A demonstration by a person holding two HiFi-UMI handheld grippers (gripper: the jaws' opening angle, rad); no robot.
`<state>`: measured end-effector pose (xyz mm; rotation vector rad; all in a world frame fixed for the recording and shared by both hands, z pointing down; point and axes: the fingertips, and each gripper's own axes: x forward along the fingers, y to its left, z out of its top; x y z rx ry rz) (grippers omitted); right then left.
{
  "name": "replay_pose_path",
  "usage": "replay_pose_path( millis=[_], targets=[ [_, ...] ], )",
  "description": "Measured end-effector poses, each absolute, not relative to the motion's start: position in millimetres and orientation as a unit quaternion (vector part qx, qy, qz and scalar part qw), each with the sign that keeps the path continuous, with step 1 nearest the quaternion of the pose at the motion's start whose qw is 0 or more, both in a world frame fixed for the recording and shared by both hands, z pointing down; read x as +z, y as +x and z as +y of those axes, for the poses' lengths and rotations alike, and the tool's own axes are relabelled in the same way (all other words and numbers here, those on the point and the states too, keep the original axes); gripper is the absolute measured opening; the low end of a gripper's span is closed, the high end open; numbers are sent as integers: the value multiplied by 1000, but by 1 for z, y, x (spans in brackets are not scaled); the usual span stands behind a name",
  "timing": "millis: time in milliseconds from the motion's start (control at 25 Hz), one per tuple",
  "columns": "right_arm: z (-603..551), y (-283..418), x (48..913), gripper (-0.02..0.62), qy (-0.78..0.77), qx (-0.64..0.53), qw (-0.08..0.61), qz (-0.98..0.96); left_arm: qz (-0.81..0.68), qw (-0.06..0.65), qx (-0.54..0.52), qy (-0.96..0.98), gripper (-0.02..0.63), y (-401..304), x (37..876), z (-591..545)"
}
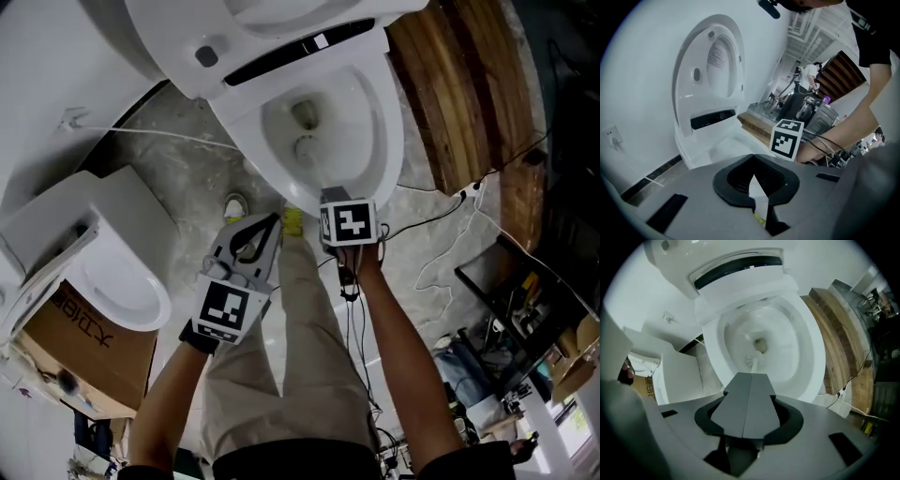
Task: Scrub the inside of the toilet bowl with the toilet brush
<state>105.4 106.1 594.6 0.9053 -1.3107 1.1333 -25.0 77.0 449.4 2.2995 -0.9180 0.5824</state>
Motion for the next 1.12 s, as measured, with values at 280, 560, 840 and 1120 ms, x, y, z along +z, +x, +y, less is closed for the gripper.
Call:
replay_pose_path(
  millis=[280,560,840,1120],
  targets=[
    [83,73,595,172,393,493,525,-572,-357,300,223,856,18,-40,456,69],
    [56,63,597,172,390,508,501,-582,-358,302,222,855,17,-37,456,63],
    [33,57,602,172,390,495,496,-597,-357,307,224,853,17,-35,461,63],
    [9,63,602,170,388,477,482,-625,-359,304,231,852,17,-35,456,59]
  ],
)
